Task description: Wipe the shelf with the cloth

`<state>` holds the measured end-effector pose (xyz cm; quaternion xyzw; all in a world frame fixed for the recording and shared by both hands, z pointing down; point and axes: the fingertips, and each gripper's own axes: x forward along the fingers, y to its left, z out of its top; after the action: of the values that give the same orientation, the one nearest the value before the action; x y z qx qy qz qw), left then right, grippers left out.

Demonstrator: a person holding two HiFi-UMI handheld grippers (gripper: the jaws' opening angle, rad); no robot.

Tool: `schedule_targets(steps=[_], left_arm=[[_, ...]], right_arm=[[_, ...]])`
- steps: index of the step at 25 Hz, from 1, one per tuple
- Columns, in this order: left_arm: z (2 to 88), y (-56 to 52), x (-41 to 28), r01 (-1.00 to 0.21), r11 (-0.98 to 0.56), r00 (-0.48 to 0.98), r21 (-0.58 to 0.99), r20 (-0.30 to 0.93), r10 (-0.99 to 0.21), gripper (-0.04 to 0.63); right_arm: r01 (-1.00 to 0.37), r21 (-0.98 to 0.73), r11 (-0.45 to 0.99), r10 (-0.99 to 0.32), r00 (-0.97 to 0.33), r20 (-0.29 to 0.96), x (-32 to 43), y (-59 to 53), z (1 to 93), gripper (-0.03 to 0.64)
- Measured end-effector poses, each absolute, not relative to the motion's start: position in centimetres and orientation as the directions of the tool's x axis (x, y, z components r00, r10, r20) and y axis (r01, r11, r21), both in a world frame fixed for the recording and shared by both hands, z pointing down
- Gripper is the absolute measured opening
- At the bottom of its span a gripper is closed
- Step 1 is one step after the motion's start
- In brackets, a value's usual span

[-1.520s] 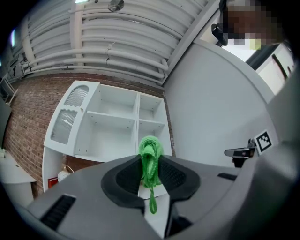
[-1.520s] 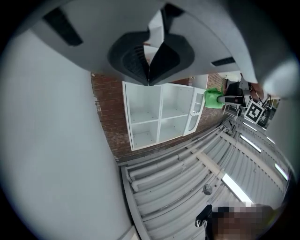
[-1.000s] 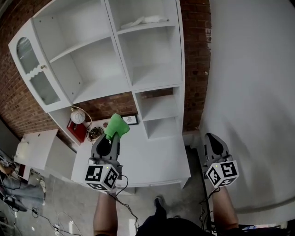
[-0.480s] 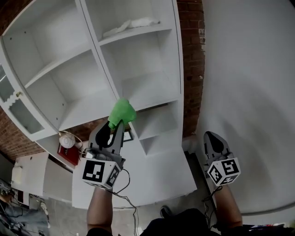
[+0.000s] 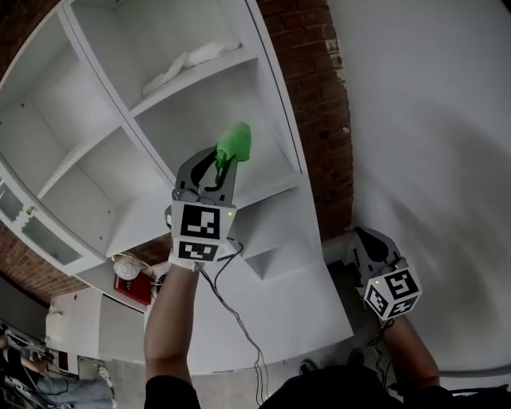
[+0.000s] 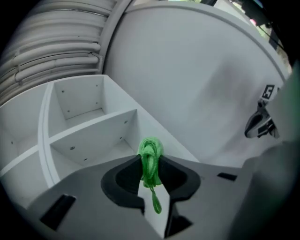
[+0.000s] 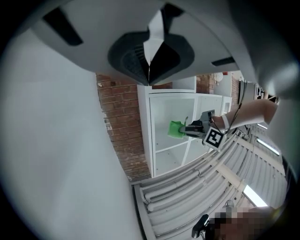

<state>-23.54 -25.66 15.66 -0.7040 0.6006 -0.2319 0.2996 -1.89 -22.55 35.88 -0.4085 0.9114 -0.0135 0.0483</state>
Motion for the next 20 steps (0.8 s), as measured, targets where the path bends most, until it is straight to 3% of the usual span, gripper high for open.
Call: schedule_targets(steps=[5, 12, 20], left_arm=[[17.3, -33.3, -24.6, -0.547, -0.123, 0.077, -0.828, 0.097, -0.992, 0.092], [21.8, -42.8, -26.7, -0.288, -0.281, -0.062, -0.915, 0.311, -0.948, 0.094], [24.9, -49.7, -28.3, -0.252, -0.383, -0.106, -0.889, 0.418, -0.902, 0.094]], right_arm=[[-0.749, -0.098, 0.655, -0.755, -0.651, -0.079, 0.3, -24.4, 36.7, 0.0], [-0.778, -0.141, 0.612, -0.789, -0.613, -0.044, 3.1, -24.8, 39.5, 0.0], [-0.844, -0.133, 0.519, -0.851, -0.525, 0.009, 7.5, -25.3, 41.3, 0.0]])
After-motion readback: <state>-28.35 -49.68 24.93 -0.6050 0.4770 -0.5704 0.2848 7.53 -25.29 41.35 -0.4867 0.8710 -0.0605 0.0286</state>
